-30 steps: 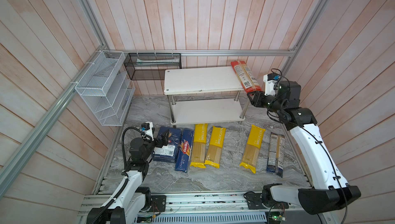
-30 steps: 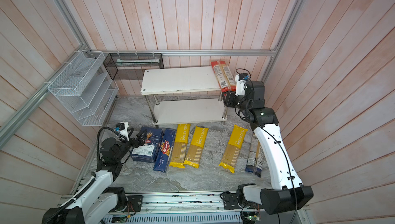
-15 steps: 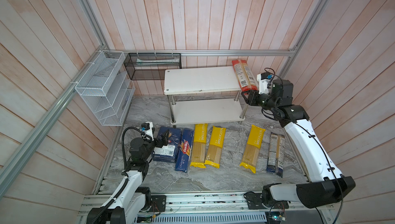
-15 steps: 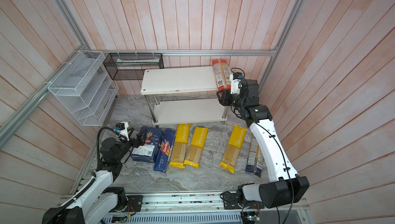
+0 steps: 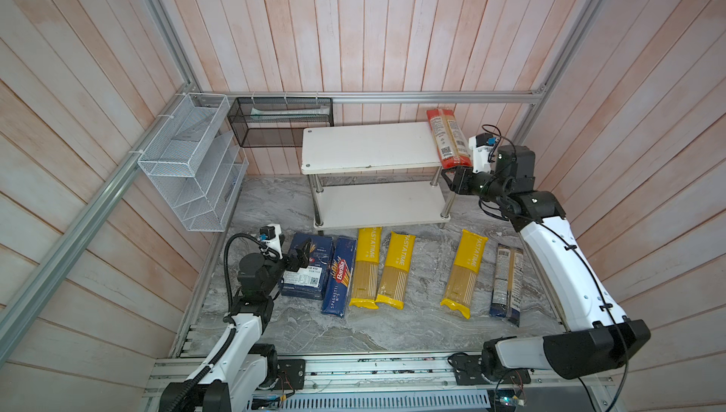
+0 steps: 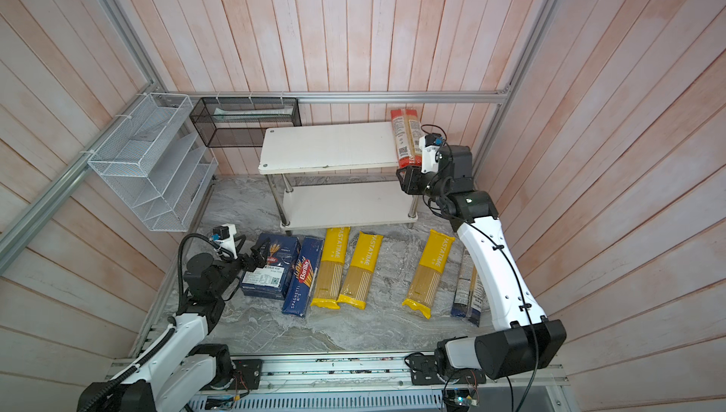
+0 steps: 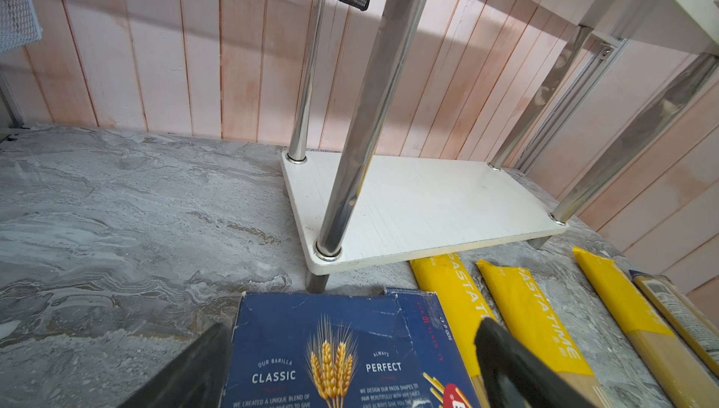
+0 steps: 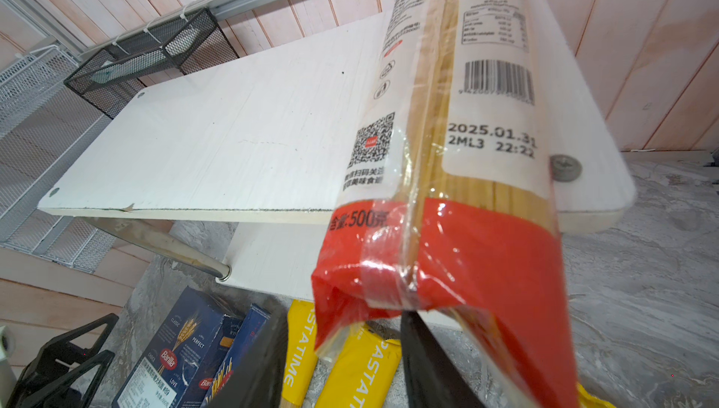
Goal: Arrange pasta packages on shelves
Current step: Place the pasta bag on the shelf, then pick up the pasta bag from the middle-right of the table.
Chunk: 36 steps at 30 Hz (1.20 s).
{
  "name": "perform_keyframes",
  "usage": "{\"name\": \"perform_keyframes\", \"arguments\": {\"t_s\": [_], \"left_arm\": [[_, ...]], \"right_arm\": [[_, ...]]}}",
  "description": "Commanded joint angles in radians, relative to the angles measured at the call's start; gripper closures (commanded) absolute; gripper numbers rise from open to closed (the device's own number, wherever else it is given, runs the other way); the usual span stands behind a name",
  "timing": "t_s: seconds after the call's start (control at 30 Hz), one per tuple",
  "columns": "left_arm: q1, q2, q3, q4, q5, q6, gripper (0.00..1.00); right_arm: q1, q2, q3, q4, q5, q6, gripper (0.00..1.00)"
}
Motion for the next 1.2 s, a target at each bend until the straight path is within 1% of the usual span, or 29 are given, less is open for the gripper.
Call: {"name": "perform_keyframes", "arguments": {"t_s": [0.0,0.23,0.27,0.4,0.53,0.63,0.83,0.97,1.07,1.17], "left_arm": [[-0.003,-0.007,-0.015,0.011,-0.002,0.001,0.00],[-0.002,-0.004,-0.013,0.011,-0.004,0.000,0.00],[-0.003,-0.005,-0.013,0.011,-0.002,0.001,0.00],[-0.002,-0.004,-0.013,0.011,-0.003,0.001,0.00],[-0.002,-0.004,-0.013,0.011,-0.004,0.000,0.00],[-0.002,-0.006,-0.014,0.011,-0.003,0.000,0.00],[-0.002,-0.010,-0.015,0.011,-0.003,0.001,0.00],[-0.002,-0.008,-0.014,0.011,-0.002,0.001,0.00],[-0.002,-0.005,-0.013,0.010,0.001,0.002,0.00],[-0.002,0.000,-0.010,0.011,0.003,0.002,0.00]], "right_arm": [[0.012,-0.020,0.038,-0.031,0.004,-0.023,0.51],[0.046,-0.078,-0.043,-0.019,0.034,-0.064,0.51],[0.063,-0.087,-0.057,-0.014,0.040,-0.087,0.51],[0.165,-0.111,-0.101,-0.025,0.137,-0.168,0.51],[0.225,-0.118,-0.159,-0.054,0.160,-0.176,0.50],[0.242,-0.147,-0.257,-0.028,0.204,-0.151,0.49],[0.255,-0.209,-0.462,0.006,0.233,-0.071,0.49],[0.255,-0.264,-0.612,0.061,0.308,0.009,0.49],[0.253,-0.278,-0.675,0.068,0.400,0.058,0.48],[0.231,-0.286,-0.729,0.089,0.429,0.106,0.48]]}}
